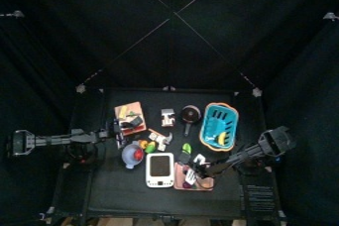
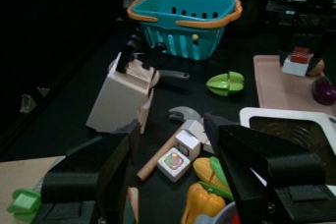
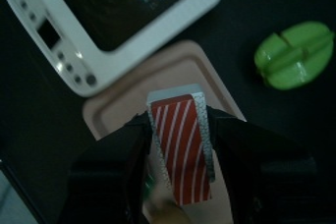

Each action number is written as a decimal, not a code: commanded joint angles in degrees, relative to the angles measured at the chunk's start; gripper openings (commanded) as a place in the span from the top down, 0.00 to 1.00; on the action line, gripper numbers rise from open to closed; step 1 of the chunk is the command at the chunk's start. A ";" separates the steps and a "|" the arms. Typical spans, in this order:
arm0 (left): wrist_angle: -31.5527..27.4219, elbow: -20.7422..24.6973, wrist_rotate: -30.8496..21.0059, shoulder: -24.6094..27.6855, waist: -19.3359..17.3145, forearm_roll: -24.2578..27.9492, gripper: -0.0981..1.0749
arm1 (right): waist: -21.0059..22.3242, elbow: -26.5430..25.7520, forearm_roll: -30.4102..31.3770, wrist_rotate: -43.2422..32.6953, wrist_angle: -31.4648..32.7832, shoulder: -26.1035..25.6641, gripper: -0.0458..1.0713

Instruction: Place salmon sushi on stove

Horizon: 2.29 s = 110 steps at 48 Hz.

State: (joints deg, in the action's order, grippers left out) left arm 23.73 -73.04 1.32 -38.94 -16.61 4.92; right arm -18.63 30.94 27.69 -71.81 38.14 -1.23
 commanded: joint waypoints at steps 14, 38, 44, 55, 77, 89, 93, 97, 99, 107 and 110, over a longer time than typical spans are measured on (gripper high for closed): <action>0.26 0.62 0.00 0.00 -0.09 -0.09 0.15 | 3.60 -17.93 -0.62 3.52 5.71 10.55 0.36; 0.26 0.26 0.00 0.09 -0.09 -0.09 0.15 | 6.68 -32.08 -5.10 25.05 9.84 20.74 0.36; 0.26 0.18 0.00 0.09 -0.09 -0.09 0.15 | 7.65 -32.08 -5.19 25.22 8.17 21.62 0.36; 0.26 0.18 0.00 0.09 -0.09 -0.09 0.15 | 8.17 -30.76 -5.71 25.22 3.60 21.71 0.35; 0.18 0.18 0.09 0.09 -0.09 -0.09 0.15 | 9.67 -29.00 -5.80 25.14 1.76 21.97 0.33; 0.26 0.18 0.00 0.09 -0.09 -0.09 0.15 | 9.84 -28.48 -5.71 25.22 1.58 22.06 0.22; 0.26 0.18 0.00 0.09 -0.09 -0.09 0.15 | 9.84 -28.48 -5.63 25.22 1.58 22.06 0.18; 0.18 0.18 0.00 0.09 -0.09 -0.09 0.15 | 9.84 -28.56 -5.63 25.14 1.49 22.06 0.17; 0.18 0.18 0.00 0.09 -0.09 -0.09 0.15 | 9.84 -28.56 -5.54 25.14 1.49 22.06 0.17; 0.26 0.18 0.00 0.00 -0.09 -0.09 0.15 | 9.84 -29.00 -5.63 25.14 1.93 22.06 0.17; 0.18 0.18 0.00 0.09 -0.09 -0.09 0.15 | 9.84 -29.09 -5.71 25.14 1.85 22.06 0.17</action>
State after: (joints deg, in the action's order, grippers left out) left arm 23.73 -73.48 1.23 -38.94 -16.61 4.92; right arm -9.14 2.99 21.97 -46.76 40.08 22.24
